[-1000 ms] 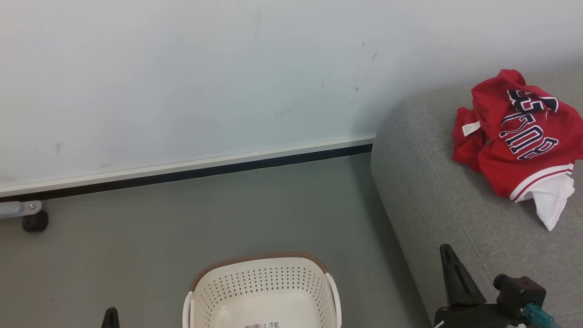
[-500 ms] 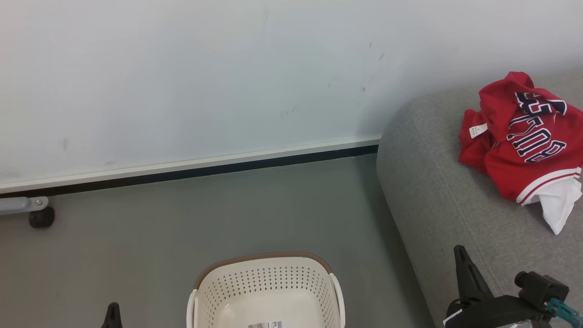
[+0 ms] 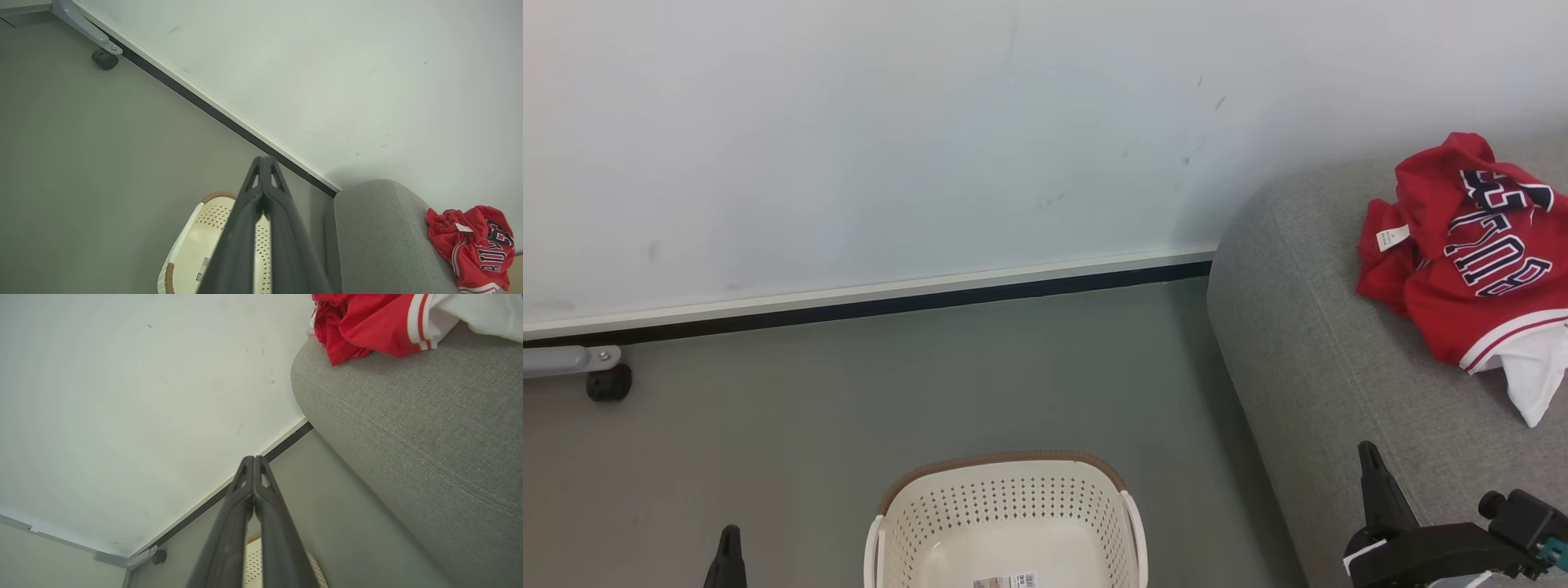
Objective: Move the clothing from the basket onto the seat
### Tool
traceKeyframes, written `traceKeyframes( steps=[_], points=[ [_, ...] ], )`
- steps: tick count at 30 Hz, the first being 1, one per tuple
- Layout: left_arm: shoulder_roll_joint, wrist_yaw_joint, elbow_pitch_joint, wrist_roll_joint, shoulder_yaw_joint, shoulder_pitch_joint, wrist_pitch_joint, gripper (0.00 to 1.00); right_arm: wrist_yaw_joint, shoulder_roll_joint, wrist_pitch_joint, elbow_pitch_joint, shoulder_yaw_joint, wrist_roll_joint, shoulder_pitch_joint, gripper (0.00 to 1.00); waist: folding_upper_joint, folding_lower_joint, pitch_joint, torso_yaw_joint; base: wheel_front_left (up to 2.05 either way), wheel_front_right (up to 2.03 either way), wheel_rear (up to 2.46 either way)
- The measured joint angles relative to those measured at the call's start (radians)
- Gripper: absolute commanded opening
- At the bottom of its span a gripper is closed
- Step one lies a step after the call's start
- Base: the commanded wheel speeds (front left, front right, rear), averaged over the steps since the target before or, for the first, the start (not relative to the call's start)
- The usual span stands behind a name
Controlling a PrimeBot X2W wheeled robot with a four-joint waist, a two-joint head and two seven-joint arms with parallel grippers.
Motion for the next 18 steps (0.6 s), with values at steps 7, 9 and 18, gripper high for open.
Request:
traceKeyframes(
  steps=[7,9,18],
  points=[
    [-0.011,-0.018,0.012,-0.092,0.008,-0.027,0.025,0.00,0.018,0.012,0.026,0.015,-0.037,0.092,-0.001,0.00,0.0000,0.0000,0.000,0.008,0.00,0.00,0.00],
    [-0.013,-0.018,0.016,-0.102,0.009,-0.028,0.026,0.00,0.019,0.013,0.027,0.016,-0.042,0.103,-0.001,0.00,0.0000,0.0000,0.000,0.009,0.00,0.00,0.00],
    [-0.025,-0.045,0.041,-0.213,0.021,-0.064,0.061,0.00,0.044,0.029,0.061,0.025,-0.091,0.220,-0.005,0.00,0.0000,0.0000,0.000,0.020,0.00,0.00,0.00]
  ],
)
